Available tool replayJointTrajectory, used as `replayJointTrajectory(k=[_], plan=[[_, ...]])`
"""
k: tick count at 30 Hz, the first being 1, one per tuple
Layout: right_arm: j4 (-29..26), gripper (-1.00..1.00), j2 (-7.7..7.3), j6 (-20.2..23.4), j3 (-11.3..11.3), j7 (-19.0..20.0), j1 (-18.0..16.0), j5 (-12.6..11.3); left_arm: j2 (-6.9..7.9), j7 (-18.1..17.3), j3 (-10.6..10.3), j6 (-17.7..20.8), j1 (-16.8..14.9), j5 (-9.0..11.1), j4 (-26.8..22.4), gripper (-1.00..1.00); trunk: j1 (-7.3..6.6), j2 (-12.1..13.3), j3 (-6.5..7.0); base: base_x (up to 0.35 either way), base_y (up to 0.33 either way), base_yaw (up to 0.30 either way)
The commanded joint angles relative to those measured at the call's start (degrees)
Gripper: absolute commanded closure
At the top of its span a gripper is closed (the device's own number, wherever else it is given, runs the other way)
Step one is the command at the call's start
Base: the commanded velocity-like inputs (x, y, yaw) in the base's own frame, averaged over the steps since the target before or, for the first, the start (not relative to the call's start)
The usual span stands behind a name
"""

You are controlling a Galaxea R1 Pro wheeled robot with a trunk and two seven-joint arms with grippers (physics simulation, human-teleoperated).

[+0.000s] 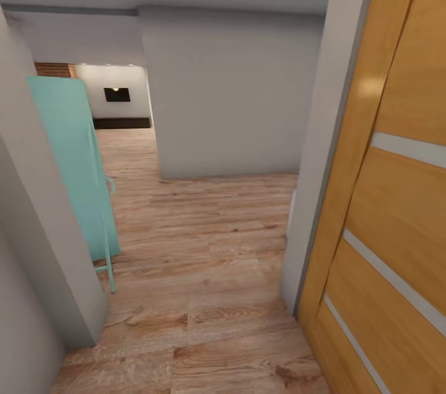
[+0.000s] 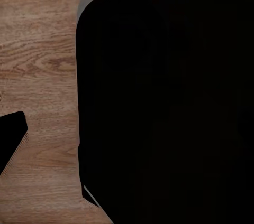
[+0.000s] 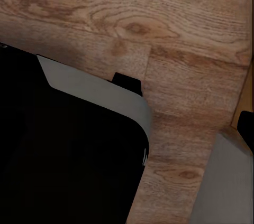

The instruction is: Move the two storage containers from the living room to the garage. In the garage, place one container on the floor and stack the other container on top of it (either order is fine).

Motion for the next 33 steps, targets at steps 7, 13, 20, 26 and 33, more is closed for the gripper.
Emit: replayJointTrajectory(k=[7, 13, 20, 26, 33], plan=[[0.1, -1.0, 0.03, -0.3, 0.5, -0.1, 0.0, -0.5, 0.0, 0.0, 0.1, -0.2, 0.0, 0.1, 0.0, -1.0, 0.03, 0.0, -0.06, 0.181, 0.0, 0.0], [0.1, -1.0, 0.04, -0.3, 0.5, -0.1, 0.0, -0.5, 0.02, 0.1, 0.1, -0.2, 0.0, 0.1, 0.0, -1.0, 0.03, 0.0, -0.06, 0.018, 0.0, 0.0], [0.1, -1.0, 0.07, -0.3, 0.5, -0.1, 0.0, -0.7, 0.0, 0.1, 0.1, -0.2, 0.0, 0.1, 0.0, -1.0, 0.03, 0.0, -0.06, 0.001, 0.0, 0.0], [0.1, -1.0, 0.46, -0.3, 0.4, 0.0, 0.0, -0.8, 0.0, 0.1, 0.1, -0.2, 0.0, 0.1, 0.0, -1.0, 0.03, 0.0, -0.06, 0.0, 0.0, 0.0], [0.1, -1.0, 0.6, -0.3, 0.3, 0.0, 0.0, -0.8, 0.0, 0.1, 0.1, -0.2, 0.0, 0.1, 0.0, -1.0, 0.03, 0.0, -0.06, 0.0, 0.0, 0.0]])
